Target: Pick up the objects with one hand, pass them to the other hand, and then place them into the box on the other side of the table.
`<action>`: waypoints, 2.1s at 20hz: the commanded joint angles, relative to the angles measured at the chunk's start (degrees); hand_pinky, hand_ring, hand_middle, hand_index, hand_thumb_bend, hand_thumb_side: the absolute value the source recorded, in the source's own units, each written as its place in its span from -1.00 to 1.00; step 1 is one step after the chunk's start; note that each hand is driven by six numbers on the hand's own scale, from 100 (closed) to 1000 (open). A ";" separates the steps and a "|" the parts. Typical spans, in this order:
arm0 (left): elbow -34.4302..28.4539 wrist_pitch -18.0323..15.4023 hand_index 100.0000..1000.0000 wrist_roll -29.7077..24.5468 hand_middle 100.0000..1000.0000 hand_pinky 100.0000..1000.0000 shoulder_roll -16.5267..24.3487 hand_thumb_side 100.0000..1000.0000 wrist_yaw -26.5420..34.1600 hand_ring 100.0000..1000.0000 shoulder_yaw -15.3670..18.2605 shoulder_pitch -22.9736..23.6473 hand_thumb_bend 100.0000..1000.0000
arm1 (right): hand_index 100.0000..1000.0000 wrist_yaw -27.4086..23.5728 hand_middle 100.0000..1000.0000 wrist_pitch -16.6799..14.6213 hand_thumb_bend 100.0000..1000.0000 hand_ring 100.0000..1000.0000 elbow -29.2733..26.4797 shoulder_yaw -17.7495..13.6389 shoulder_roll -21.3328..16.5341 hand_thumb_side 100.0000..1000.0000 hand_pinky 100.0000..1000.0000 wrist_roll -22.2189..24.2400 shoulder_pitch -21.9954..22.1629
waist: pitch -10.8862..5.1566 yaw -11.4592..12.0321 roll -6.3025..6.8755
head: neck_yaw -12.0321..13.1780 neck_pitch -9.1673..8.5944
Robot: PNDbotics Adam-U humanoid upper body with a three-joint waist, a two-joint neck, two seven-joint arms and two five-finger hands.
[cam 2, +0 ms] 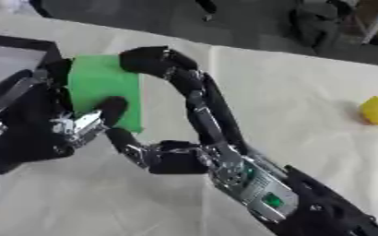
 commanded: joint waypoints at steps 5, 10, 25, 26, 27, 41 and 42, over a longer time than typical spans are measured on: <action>-0.68 -0.50 -0.18 4.34 -0.44 0.64 0.15 -0.76 4.76 -1.00 1.09 -0.45 -0.81 | 0.41 3.68 0.27 2.83 -0.24 0.46 -0.89 -0.82 -0.71 -1.00 0.47 0.75 -0.51 | -0.84 -0.03 0.45 | -0.14 -0.59; -0.68 -1.11 -0.22 6.26 -0.47 0.63 0.36 -0.85 6.65 -1.00 1.62 -0.24 -0.66 | 0.52 5.96 0.39 3.82 -0.27 0.55 -0.89 -1.39 -0.70 -1.00 0.52 0.51 -0.42 | -0.89 0.00 0.34 | -0.10 -0.76; -0.68 -3.02 -0.28 8.25 -0.54 0.61 2.92 -1.00 6.42 -1.00 3.90 2.18 -0.54 | 0.68 10.20 0.52 5.92 -0.59 0.62 -0.89 -3.66 -1.34 -0.68 0.56 -4.14 0.26 | -0.93 -0.05 0.58 | -0.58 -0.95; -0.68 -3.21 -0.28 8.69 -0.53 0.61 3.69 -0.97 6.35 -1.00 4.46 2.50 -0.56 | 0.68 10.61 0.52 5.97 -0.58 0.62 -0.89 -3.96 -1.64 -0.70 0.56 -4.50 0.36 | -0.96 -0.08 0.67 | -0.79 -0.85; -0.68 -3.39 -0.26 9.25 -0.52 0.61 4.59 -0.95 6.28 -1.00 5.05 2.75 -0.58 | 0.67 10.93 0.52 5.94 -0.56 0.62 -0.89 -4.29 -1.96 -0.72 0.56 -4.88 0.47 | -0.99 -0.12 0.77 | -1.04 -0.73; -0.42 -0.86 -0.24 15.02 -0.50 0.59 18.94 -0.89 4.58 -1.00 11.15 3.73 -0.66 | 0.62 10.20 0.48 8.65 -0.70 0.60 -0.89 -15.79 -11.30 -1.00 0.60 -8.11 3.68 | -0.86 -2.89 1.40 | -1.34 -0.89; -0.01 -0.43 -0.24 15.39 -0.50 0.59 19.83 -0.89 4.28 -1.00 11.41 3.72 -0.66 | 0.62 9.43 0.47 9.45 -0.78 0.60 -0.89 -17.34 -12.15 -1.00 0.59 -8.58 4.14 | -0.84 -3.19 1.41 | -0.97 -0.97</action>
